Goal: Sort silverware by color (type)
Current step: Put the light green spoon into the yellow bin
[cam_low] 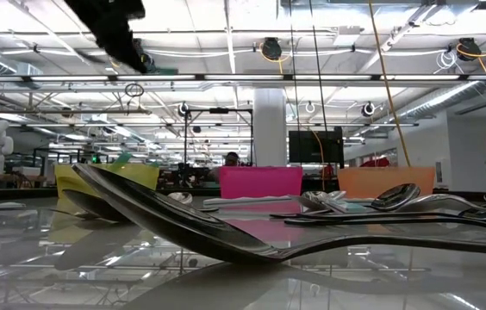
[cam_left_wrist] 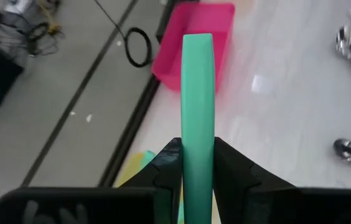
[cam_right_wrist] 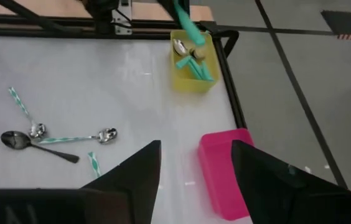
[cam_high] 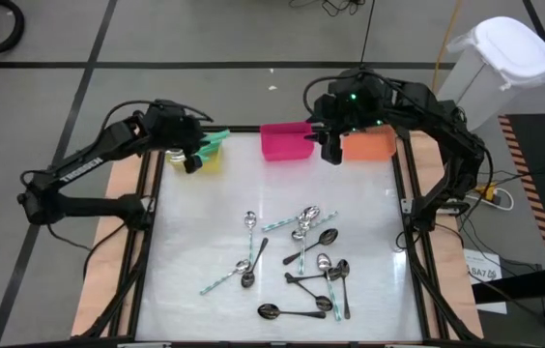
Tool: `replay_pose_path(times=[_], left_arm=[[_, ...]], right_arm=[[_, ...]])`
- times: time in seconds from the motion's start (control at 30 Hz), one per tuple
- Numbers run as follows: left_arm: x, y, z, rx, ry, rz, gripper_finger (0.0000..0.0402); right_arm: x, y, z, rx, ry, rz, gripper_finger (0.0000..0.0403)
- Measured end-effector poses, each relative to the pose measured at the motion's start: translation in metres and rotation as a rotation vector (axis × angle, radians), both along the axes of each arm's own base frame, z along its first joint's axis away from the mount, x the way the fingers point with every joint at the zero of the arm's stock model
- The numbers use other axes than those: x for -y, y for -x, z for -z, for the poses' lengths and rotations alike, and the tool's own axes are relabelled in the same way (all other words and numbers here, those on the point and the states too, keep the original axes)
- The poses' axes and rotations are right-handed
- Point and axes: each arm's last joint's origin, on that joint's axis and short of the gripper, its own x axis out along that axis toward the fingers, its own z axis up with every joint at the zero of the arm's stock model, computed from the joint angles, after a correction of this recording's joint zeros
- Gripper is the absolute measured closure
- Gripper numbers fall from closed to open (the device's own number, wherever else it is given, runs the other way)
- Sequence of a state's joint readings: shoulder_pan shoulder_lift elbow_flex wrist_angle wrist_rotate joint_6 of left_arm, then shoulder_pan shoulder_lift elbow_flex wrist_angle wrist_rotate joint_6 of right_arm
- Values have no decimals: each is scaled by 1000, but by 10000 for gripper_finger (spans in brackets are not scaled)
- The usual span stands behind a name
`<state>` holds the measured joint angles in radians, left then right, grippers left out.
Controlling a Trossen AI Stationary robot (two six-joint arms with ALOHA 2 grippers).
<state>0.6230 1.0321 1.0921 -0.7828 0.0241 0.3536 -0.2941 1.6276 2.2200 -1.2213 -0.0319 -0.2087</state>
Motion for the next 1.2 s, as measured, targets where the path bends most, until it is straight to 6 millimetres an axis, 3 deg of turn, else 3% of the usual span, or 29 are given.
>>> replay_pose_path(times=[0.2,0.63,0.97,1.2], left_arm=[[-24,9,27,23,17,80,335],[-61,36,89,-126,129,85,335],[-90,35,120,-168,223,59,335],[-99,36,123,-159,191,51,335]], right_arm=[[3,1,0,2,-8,19,211],[7,-2,-5,113,-162,176,211],[6,-4,-7,165,-251,244,211],[-2,-6,-6,157,-284,243,211]])
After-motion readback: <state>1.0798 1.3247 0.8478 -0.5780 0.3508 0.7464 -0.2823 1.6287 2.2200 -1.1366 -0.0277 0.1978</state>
